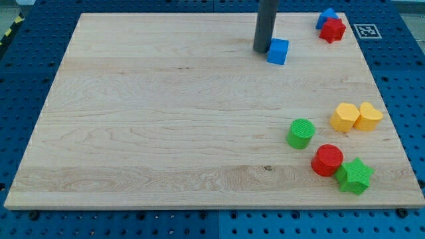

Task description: Slide the blue cube to the left of triangle

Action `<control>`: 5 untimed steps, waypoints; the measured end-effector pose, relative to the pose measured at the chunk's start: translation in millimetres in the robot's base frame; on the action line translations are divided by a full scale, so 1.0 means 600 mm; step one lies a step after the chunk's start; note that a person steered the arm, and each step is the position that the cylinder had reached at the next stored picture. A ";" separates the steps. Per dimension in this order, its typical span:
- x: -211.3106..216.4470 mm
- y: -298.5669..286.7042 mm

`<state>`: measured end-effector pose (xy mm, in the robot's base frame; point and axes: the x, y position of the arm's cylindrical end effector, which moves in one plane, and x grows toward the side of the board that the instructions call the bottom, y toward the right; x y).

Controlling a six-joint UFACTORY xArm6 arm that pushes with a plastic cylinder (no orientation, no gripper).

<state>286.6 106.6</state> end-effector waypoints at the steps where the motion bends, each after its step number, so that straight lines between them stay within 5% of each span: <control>1: -0.017 0.010; 3: 0.148 -0.043; 4: 0.169 0.009; 5: 0.084 0.086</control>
<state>336.7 158.3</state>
